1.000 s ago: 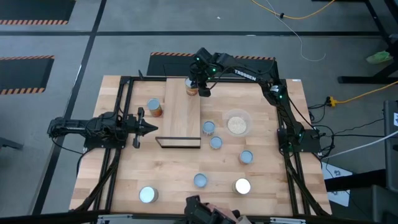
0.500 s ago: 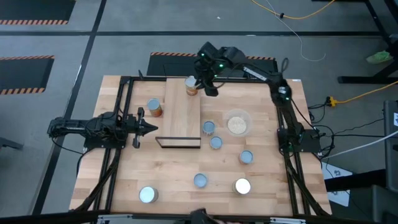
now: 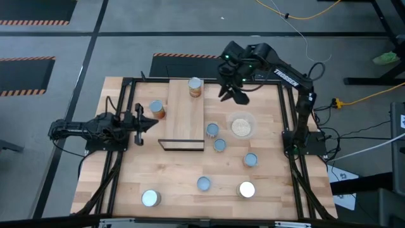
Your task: Pick and place cans onto a shelf
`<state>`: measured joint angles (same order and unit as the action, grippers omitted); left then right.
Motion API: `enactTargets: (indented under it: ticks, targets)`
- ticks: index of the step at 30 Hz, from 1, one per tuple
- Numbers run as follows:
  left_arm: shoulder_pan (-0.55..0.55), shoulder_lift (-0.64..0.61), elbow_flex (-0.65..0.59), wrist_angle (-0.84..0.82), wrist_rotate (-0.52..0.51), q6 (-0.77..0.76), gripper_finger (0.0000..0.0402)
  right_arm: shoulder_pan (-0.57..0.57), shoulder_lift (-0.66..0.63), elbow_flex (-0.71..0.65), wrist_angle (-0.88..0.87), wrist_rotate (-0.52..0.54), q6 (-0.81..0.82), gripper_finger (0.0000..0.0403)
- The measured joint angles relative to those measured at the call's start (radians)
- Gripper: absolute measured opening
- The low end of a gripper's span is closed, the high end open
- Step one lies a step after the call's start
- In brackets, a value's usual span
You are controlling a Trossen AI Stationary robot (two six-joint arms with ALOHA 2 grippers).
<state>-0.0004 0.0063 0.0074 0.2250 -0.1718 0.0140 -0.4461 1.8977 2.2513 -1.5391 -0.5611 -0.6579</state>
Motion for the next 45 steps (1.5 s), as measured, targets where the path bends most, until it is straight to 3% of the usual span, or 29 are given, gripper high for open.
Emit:
enactTargets:
  ticks: [5, 10, 14, 23, 29, 34, 45]
  targets:
    - [0.0, 0.0, 0.001, 0.024, -0.05, 0.022, 0.0025, 0.023, -0.052, -0.027, -0.025, 0.0, 0.046, 0.0108]
    - [0.0, 0.0, 0.009, 0.025, -0.136, 0.023, 0.007, 0.034, -0.189, -0.257, 0.021, -0.001, 0.08, 0.0108]
    - [0.0, 0.0, 0.009, 0.029, -0.176, 0.022, 0.0086, 0.033, -0.359, -0.559, 0.256, 0.019, 0.16, 0.0108]
    - [0.0, 0.033, 0.083, -0.006, -0.185, -0.01, 0.0086, 0.032, -0.722, -1.084, 0.776, 0.259, 0.331, 0.0108]
    - [0.0, 0.168, 0.25, -0.18, -0.201, -0.012, 0.0088, 0.022, -0.859, -1.331, 1.069, 0.265, 0.343, 0.0108]
    - [0.0, 0.325, 0.418, -0.404, -0.226, -0.016, 0.0088, 0.005, -0.897, -1.491, 1.249, 0.268, 0.342, 0.0108]
    - [0.077, 0.713, 0.754, -0.988, -0.253, -0.086, 0.0086, 0.002, -0.894, -1.619, 1.371, 0.264, 0.343, 0.0108]
